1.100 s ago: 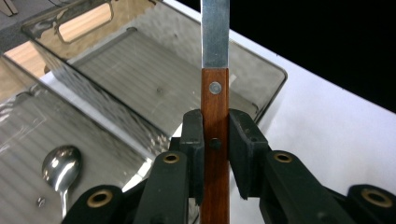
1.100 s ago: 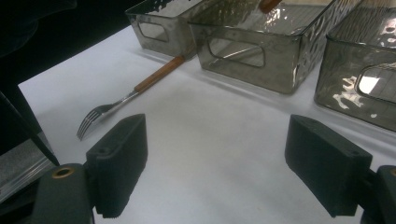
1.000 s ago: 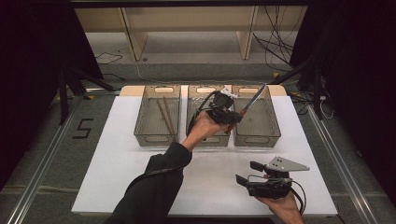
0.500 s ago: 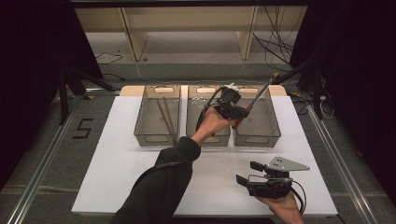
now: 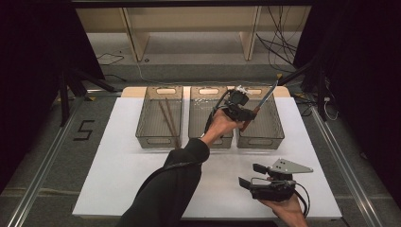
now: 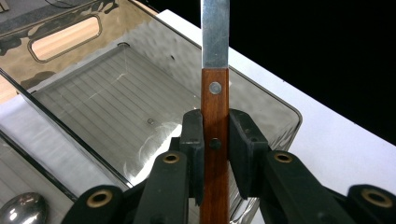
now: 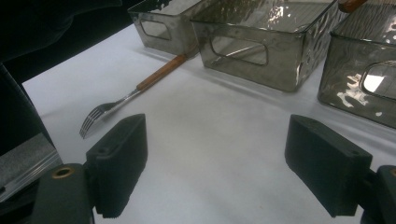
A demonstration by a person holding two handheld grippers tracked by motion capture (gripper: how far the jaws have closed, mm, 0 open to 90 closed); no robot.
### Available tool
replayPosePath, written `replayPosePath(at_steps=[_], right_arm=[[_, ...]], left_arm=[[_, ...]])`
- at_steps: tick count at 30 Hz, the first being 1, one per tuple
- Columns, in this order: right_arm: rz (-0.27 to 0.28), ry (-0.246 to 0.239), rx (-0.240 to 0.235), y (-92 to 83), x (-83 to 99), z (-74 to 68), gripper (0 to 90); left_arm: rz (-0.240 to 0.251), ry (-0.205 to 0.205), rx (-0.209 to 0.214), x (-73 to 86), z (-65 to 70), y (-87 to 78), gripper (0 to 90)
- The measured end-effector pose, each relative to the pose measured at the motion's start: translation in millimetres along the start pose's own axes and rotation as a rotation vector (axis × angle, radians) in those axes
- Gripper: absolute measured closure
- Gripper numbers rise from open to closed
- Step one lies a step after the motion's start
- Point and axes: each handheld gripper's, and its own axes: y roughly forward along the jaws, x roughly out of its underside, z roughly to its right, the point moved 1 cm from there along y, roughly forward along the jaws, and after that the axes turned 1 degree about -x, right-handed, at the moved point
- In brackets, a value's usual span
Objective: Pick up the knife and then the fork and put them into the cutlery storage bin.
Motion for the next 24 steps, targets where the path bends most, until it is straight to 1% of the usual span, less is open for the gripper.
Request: replayPosePath(at_steps=[9,15,19,21,22,23,24], right_arm=[[-0.001,0.000,-0.001,-0.2,-0.1,-0.9,22.1],[0.002,-0.004,-0.003,-0.2,-0.2,-1.5,22.1],[0.001,-0.002,-0.003,-0.2,-0.2,-1.4,22.0],[0.001,-0.003,-0.003,-0.2,-0.2,-1.5,22.0],[0.001,-0.004,-0.003,-0.2,-0.2,-1.4,22.1],[0.001,-0.003,-0.003,-0.1,-0.1,-1.4,22.1],[-0.001,-0.003,-0.003,0.0,0.0,-1.3,22.1]], left_arm=[[-0.004,-0.012,0.006,2.4,2.9,8.3,75.7],[-0.021,-0.020,0.002,7.0,0.1,14.9,75.6],[-0.027,-0.040,0.004,10.8,-1.6,18.8,75.5],[-0.038,-0.045,0.006,12.6,-1.8,20.8,75.1],[-0.051,-0.047,0.002,13.4,-1.3,22.2,74.6],[-0.058,-0.039,-0.004,14.2,-0.9,22.5,74.2],[-0.056,-0.037,-0.013,14.2,-0.8,21.8,72.5]])
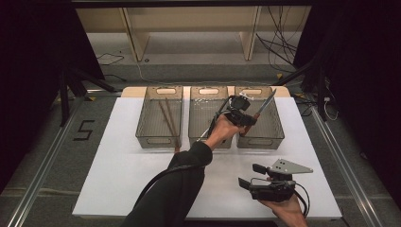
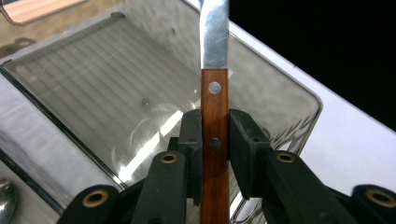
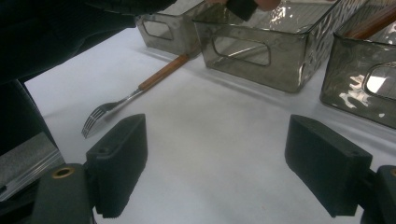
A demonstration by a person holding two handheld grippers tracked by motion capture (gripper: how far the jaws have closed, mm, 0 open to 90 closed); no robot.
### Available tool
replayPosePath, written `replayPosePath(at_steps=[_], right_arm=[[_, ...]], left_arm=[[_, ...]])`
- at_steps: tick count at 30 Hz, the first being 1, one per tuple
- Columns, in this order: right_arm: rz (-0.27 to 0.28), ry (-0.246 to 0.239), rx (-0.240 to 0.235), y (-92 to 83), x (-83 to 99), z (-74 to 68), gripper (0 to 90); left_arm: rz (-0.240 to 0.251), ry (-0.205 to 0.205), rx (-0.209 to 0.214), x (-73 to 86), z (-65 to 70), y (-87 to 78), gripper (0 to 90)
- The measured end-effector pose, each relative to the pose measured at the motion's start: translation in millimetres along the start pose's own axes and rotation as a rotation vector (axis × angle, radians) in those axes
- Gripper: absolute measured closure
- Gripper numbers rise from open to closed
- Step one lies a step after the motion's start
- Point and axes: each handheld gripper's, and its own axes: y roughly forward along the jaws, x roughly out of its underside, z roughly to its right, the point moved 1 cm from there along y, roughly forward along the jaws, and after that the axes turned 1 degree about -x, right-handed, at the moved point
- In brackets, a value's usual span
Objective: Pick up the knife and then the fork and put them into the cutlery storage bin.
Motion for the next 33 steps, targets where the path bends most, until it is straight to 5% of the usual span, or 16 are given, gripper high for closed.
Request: replayPosePath(at_steps=[8,20,29,33], right_arm=[[-0.004,0.002,0.001,0.6,0.2,0.4,22.1],[-0.009,0.001,0.004,2.5,0.4,0.2,21.9],[-0.010,0.001,0.007,3.2,0.6,0.6,22.0],[-0.012,0.002,0.006,3.6,0.4,0.2,22.0]], left_arm=[[0.009,0.005,-0.002,-6.8,1.9,-20.2,40.9],[0.026,0.065,0.031,2.5,-1.6,-77.0,26.1],[0.018,0.126,0.027,31.4,-10.1,-118.1,21.2],[0.015,0.123,0.042,48.6,-14.8,-127.6,20.9]])
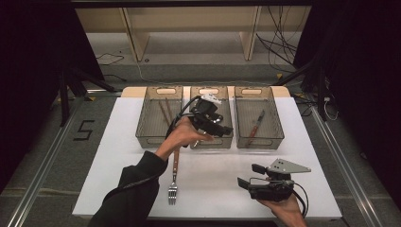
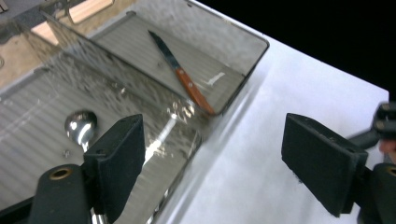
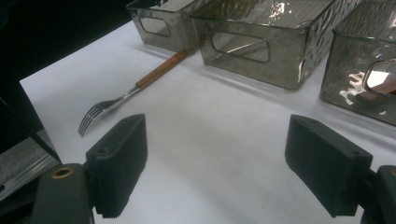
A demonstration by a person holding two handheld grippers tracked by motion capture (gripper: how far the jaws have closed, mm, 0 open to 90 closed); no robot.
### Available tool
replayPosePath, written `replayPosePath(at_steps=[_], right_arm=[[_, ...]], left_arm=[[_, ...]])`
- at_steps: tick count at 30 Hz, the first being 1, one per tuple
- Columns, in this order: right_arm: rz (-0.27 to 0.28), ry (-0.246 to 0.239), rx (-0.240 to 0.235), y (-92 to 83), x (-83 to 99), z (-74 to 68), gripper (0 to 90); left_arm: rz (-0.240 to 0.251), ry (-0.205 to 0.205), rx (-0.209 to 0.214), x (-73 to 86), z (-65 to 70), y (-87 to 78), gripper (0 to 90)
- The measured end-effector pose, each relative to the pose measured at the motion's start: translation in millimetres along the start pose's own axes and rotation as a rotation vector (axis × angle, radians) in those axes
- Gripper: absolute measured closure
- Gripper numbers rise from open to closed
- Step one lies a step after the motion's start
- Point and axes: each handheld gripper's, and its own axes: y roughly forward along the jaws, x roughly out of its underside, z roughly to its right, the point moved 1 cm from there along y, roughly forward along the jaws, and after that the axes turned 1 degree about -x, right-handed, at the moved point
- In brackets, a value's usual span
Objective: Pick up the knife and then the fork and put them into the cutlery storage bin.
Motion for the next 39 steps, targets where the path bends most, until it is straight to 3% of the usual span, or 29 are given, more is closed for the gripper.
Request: replayPosePath(at_steps=[12,17,31,35,39], right_arm=[[-0.001,-0.001,0.001,0.8,0.2,-0.8,22.0],[-0.001,-0.001,0.002,0.7,0.2,-1.0,22.0],[-0.002,-0.004,0.003,1.5,0.0,-1.7,22.0],[-0.001,-0.005,0.003,1.1,-0.1,-2.0,22.0],[-0.001,-0.006,0.002,1.0,-0.1,-2.3,22.0]], left_arm=[[-0.025,0.013,-0.018,42.5,-8.9,-12.5,25.5],[-0.054,0.036,-0.018,61.8,-10.6,-16.4,37.6],[-0.182,0.070,-0.119,105.8,-21.6,-11.9,83.9],[-0.212,0.069,-0.134,115.0,-25.1,-8.9,88.5],[-0.218,0.038,-0.149,122.3,-32.2,-6.5,88.6]])
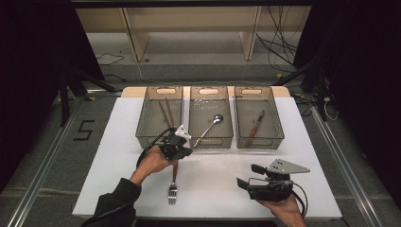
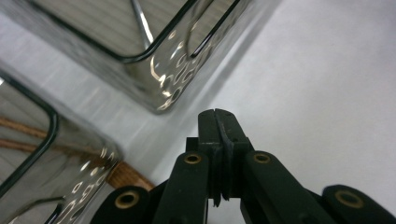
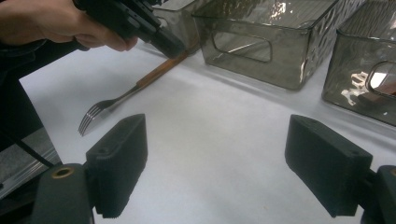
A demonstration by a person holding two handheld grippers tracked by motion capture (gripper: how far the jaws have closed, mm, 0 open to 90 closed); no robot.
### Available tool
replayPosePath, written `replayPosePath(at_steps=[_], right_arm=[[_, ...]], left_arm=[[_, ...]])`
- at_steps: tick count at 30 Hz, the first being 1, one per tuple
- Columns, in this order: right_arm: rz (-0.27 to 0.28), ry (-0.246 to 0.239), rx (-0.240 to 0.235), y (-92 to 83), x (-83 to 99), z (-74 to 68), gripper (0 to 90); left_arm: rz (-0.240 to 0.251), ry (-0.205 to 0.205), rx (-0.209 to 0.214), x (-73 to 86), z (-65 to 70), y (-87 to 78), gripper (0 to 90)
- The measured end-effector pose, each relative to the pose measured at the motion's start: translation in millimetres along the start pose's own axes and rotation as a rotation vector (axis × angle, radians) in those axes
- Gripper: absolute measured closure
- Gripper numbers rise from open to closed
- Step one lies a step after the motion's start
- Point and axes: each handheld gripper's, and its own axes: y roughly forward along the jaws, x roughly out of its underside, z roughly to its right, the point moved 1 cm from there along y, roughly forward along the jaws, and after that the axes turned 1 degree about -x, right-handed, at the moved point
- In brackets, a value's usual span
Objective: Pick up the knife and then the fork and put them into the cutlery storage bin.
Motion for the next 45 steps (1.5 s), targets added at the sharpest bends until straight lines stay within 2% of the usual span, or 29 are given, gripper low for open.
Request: replayPosePath(at_steps=[9,23,26,29,37,39,45], right_arm=[[-0.001,0.000,0.000,0.2,-0.1,-0.4,22.0],[0.000,-0.001,0.002,-0.1,0.0,0.1,22.0],[-0.004,0.001,0.001,0.1,0.0,-0.3,22.0],[-0.003,0.000,0.002,0.2,0.0,-0.2,22.0],[-0.002,0.003,0.001,0.8,0.1,0.6,22.0],[-0.003,0.004,0.001,0.8,0.1,0.4,22.0],[-0.004,0.008,0.002,0.8,0.3,1.3,22.0]], left_arm=[[-0.046,0.001,-0.036,11.1,-5.6,11.3,88.6],[-0.116,0.022,-0.086,22.1,-11.0,12.9,88.5],[-0.138,0.026,-0.098,25.5,-11.5,9.1,88.5],[-0.182,0.034,-0.106,32.4,-14.5,1.3,88.4],[-0.274,-0.021,-0.131,61.8,-27.6,-25.0,88.3],[-0.288,-0.044,-0.138,69.6,-30.0,-31.5,88.3],[-0.321,-0.068,-0.134,93.1,-31.4,-50.0,88.3]])
